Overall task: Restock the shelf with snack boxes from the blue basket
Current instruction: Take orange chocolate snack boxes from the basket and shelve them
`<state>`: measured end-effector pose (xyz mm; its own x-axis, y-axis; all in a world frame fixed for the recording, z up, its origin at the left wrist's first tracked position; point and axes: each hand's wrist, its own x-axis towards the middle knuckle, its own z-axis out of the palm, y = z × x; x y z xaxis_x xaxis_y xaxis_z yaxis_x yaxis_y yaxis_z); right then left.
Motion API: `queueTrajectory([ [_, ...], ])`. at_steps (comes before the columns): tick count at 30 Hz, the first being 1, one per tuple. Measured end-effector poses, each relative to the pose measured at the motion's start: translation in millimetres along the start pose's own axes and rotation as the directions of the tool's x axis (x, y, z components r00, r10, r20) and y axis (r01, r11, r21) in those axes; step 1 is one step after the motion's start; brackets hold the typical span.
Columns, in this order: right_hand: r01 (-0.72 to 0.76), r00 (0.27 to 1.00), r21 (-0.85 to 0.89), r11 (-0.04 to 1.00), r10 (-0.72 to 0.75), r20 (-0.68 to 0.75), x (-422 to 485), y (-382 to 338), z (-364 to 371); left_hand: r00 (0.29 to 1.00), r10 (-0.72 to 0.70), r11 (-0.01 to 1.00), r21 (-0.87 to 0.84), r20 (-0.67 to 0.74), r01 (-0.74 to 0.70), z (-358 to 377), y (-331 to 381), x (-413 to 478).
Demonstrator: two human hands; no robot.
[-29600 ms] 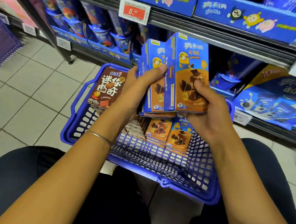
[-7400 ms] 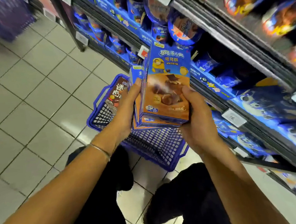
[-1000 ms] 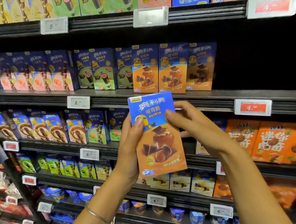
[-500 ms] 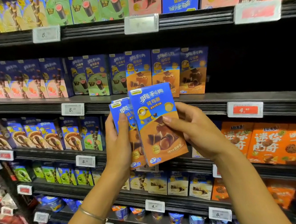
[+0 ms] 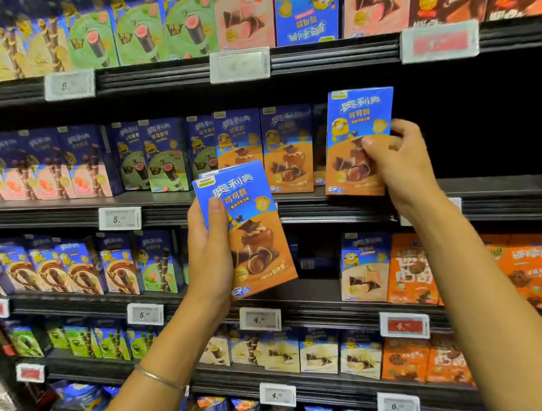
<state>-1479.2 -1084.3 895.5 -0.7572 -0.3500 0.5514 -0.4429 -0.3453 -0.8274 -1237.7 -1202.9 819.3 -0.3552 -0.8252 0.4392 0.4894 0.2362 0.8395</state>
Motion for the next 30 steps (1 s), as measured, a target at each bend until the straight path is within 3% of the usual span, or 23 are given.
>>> queueTrajectory([
  [19, 0.039, 0.992, -0.481, 0.876, -0.093, -0.089, 33.8, 32.6, 24.7, 0.997, 0.015, 0.998, -0.063, 0.072, -0.010, 20.5, 2.0, 17.6],
  [26, -0.023, 0.981, -0.500, 0.866, -0.076, -0.176, 30.2, 29.6, 26.0, 0.996, 0.022, 0.997, -0.081, 0.090, -0.015, 15.2, 4.1, 20.6],
  [30, 0.162, 0.938, -0.423, 0.892, -0.272, -0.213, -17.4, 14.7, 31.4, 0.996, 0.016, 0.996, -0.084, 0.092, -0.008, 15.3, 3.6, 23.3],
])
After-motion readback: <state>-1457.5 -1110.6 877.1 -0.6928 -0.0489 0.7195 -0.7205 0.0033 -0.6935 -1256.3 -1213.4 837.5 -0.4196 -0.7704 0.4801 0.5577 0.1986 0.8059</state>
